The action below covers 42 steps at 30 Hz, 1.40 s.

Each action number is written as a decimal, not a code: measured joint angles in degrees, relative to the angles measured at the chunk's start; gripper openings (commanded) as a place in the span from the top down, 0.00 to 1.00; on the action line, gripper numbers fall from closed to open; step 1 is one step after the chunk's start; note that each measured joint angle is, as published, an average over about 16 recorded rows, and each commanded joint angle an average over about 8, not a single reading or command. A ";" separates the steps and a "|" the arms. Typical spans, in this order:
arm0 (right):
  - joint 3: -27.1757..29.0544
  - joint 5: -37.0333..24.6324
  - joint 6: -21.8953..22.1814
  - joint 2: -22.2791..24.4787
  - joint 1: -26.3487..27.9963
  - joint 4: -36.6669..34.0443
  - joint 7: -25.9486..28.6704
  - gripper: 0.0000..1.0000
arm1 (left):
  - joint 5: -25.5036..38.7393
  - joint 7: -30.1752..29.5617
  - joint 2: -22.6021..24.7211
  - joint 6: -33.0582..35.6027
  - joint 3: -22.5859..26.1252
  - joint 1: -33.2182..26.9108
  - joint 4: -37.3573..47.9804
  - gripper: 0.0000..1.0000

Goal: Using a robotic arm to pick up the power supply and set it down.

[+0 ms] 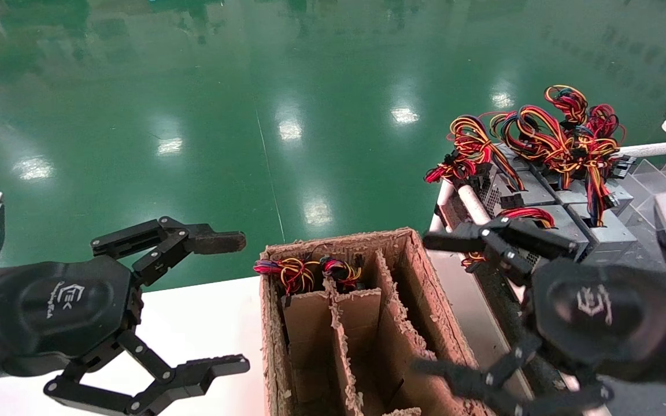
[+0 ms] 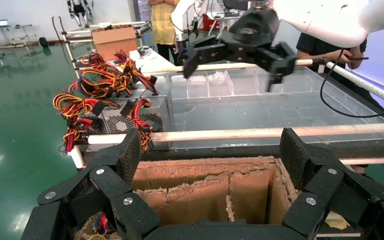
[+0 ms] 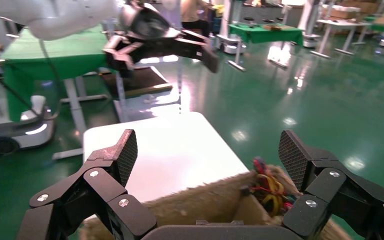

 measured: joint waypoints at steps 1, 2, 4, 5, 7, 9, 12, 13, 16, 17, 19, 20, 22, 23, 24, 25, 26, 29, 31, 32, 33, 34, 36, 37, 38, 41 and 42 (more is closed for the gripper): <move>0.18 0.11 -0.08 -0.05 -0.35 0.52 0.11 0.00 | 0.00 0.00 0.00 0.00 0.00 0.00 0.00 0.00; 0.35 0.20 -0.15 -0.09 -0.66 1.00 0.22 0.00 | 0.00 0.00 0.00 0.00 0.00 0.00 0.00 0.00; 0.63 0.37 -0.27 -0.16 -1.18 1.77 0.38 0.00 | 0.00 0.00 0.00 -0.01 0.00 0.00 0.00 0.00; 0.74 0.44 -0.31 -0.19 -1.38 2.08 0.45 0.00 | 0.00 0.00 0.00 -0.01 0.00 0.00 0.00 0.00; 0.90 0.55 -0.39 -0.23 -1.68 2.53 0.55 0.00 | 0.00 0.00 0.00 -0.01 0.00 0.00 0.01 0.00; 0.99 0.62 -0.43 -0.26 -1.84 2.76 0.60 0.00 | -0.01 0.00 0.00 -0.01 0.00 0.01 0.01 0.00; 1.06 0.69 -0.46 -0.28 -1.97 2.94 0.63 0.00 | -0.01 0.01 0.00 -0.02 0.00 0.01 0.01 0.00; 1.05 0.69 -0.46 -0.28 -1.94 2.89 0.62 0.00 | -0.01 0.01 0.00 -0.02 0.00 0.01 0.01 0.00; 0.98 0.66 -0.43 -0.27 -1.80 2.67 0.59 0.00 | -0.01 0.01 0.00 -0.02 0.00 0.01 0.01 0.00; 0.96 0.64 -0.41 -0.26 -1.75 2.60 0.58 0.00 | -0.01 0.01 0.00 -0.02 0.00 0.01 0.01 0.00; 0.91 0.61 -0.39 -0.25 -1.66 2.47 0.56 0.00 | -0.01 0.01 0.00 -0.02 0.00 0.01 0.01 0.00; 0.89 0.60 -0.38 -0.25 -1.63 2.41 0.55 0.00 | -0.01 0.01 0.00 -0.02 0.00 0.01 0.01 0.00; 0.85 0.57 -0.36 -0.24 -1.56 2.31 0.53 0.00 | -0.01 0.01 0.00 -0.02 0.00 0.01 0.01 0.00; 0.83 0.55 -0.35 -0.24 -1.53 2.26 0.52 0.00 | -0.01 0.01 0.00 -0.02 0.00 0.01 0.01 0.00; 0.81 0.53 -0.35 -0.24 -1.50 2.22 0.52 0.00 | -0.01 0.01 0.00 -0.02 0.00 0.01 0.01 0.00; 0.80 0.52 -0.34 -0.23 -1.48 2.18 0.51 0.00 | -0.01 0.01 0.00 -0.02 0.00 0.01 0.01 0.00; 0.78 0.50 -0.33 -0.23 -1.45 2.15 0.50 0.00 | -0.01 0.01 0.00 -0.02 0.00 0.01 0.01 0.00; 0.75 0.47 -0.31 -0.22 -1.39 2.06 0.49 0.00 | -0.01 0.00 0.00 -0.02 0.00 0.01 0.01 0.00; 0.73 0.45 -0.30 -0.21 -1.36 2.01 0.48 0.00 | -0.01 0.00 0.00 -0.02 0.00 0.01 0.01 0.00; 0.72 0.44 -0.30 -0.21 -1.35 1.98 0.48 0.00 | -0.01 0.00 0.00 -0.02 0.00 0.01 0.01 0.00; 0.71 0.44 -0.30 -0.21 -1.33 1.97 0.47 0.00 | -0.01 0.00 0.00 -0.02 0.00 0.01 0.01 0.00; 0.71 0.43 -0.29 -0.20 -1.32 1.95 0.47 0.00 | -0.01 0.00 0.00 -0.02 0.00 0.01 0.01 0.00; 0.69 0.42 -0.28 -0.20 -1.30 1.92 0.46 0.00 | -0.01 0.00 0.00 -0.02 0.00 0.01 0.01 0.00; 0.69 0.42 -0.28 -0.19 -1.29 1.90 0.46 0.00 | -0.01 0.00 0.00 -0.02 0.00 0.01 0.01 0.00; 0.68 0.41 -0.27 -0.19 -1.28 1.89 0.46 0.00 | -0.01 0.00 0.00 -0.02 0.00 0.01 0.01 0.00; 0.67 0.40 -0.26 -0.18 -1.26 1.86 0.45 0.00 | -0.01 0.00 0.00 -0.02 0.00 0.01 0.01 0.00; 0.67 0.40 -0.26 -0.18 -1.25 1.85 0.44 0.00 | -0.01 0.00 0.00 -0.02 0.00 0.01 0.01 0.00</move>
